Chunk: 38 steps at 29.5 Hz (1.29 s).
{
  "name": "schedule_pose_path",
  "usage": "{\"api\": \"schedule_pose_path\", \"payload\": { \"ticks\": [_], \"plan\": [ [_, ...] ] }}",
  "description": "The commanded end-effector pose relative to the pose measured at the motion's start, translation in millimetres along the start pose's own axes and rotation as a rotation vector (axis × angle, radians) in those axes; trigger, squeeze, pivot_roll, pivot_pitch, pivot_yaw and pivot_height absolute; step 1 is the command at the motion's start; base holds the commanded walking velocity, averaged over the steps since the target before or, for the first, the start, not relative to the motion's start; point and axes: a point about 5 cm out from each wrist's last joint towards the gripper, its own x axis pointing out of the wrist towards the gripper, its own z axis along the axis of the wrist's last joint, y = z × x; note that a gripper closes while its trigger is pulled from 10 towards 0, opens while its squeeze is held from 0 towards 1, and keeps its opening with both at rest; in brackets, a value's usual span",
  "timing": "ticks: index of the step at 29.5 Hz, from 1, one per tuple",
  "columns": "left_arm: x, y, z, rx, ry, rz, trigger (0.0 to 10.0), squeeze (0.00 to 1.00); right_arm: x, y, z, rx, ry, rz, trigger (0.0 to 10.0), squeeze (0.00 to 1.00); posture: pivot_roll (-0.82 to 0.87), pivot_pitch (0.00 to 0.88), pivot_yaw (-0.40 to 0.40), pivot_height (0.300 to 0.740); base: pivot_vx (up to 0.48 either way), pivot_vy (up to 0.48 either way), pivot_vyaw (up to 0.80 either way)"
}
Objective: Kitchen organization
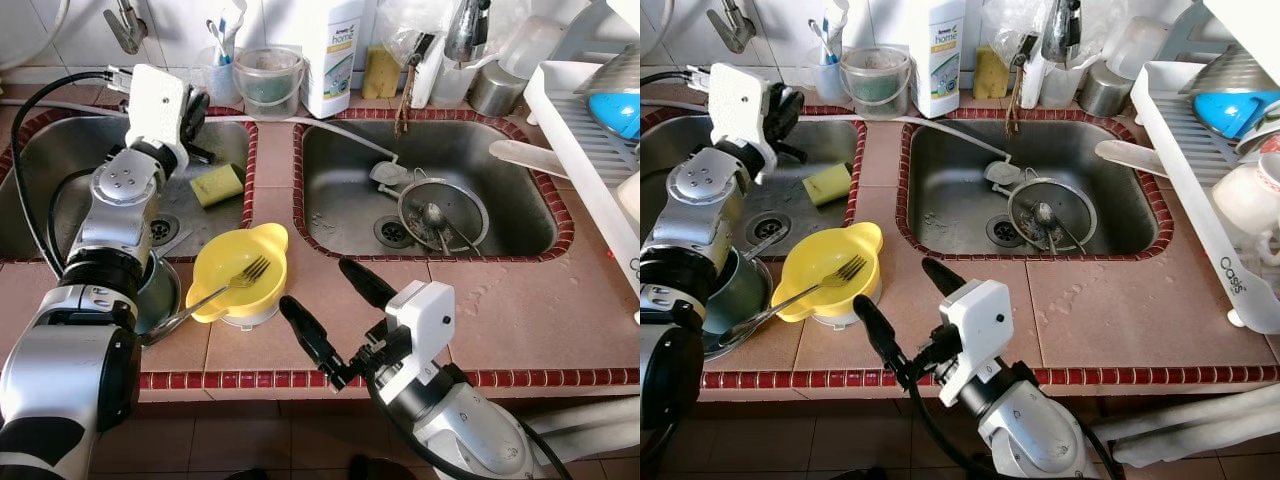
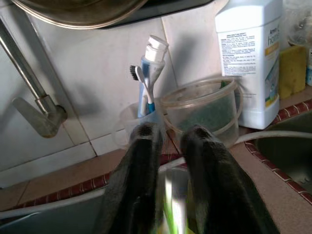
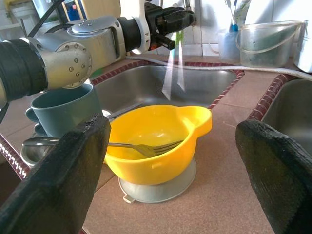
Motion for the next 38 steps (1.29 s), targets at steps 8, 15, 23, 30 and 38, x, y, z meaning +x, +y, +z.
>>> {"api": "schedule_pose_path", "payload": {
  "ticks": [8,15,23,30,38],
  "plan": [
    [-0.6,5.9,4,0.01,-0.01,0.006,10.0,1.0,-0.4,2.6,2,0.003,-0.004,0.018,10.0,0.0,-0.23,0.185,-0.013,0.74,0.0,0.0,0.0],
    [-0.1,5.6,7,0.018,-0.022,0.0,10.0,1.0,0.9,-0.9,3,-0.008,-0.016,0.002,10.0,0.0,-0.22,0.177,-0.011,0.74,0.0,0.0,0.0],
    [-0.5,5.9,17,-0.018,-0.073,0.001,10.0,0.0,8.1,-16.5,9,-0.038,-0.071,-0.074,10.0,0.0,-0.22,0.157,-0.008,0.74,0.0,0.0,0.0],
    [-5.1,12.4,32,-0.027,-0.121,0.0,10.0,0.0,19.1,-32.2,14,-0.077,-0.125,-0.138,10.0,0.0,-0.2,0.123,-0.01,0.74,0.0,0.0,0.0],
    [-21.9,9.6,22,-0.118,-0.099,0.062,10.0,0.0,27.6,-53.8,14,-0.14,-0.151,-0.216,10.0,0.0,-0.18,0.086,-0.014,0.74,0.0,0.0,0.0]
  ]
}}
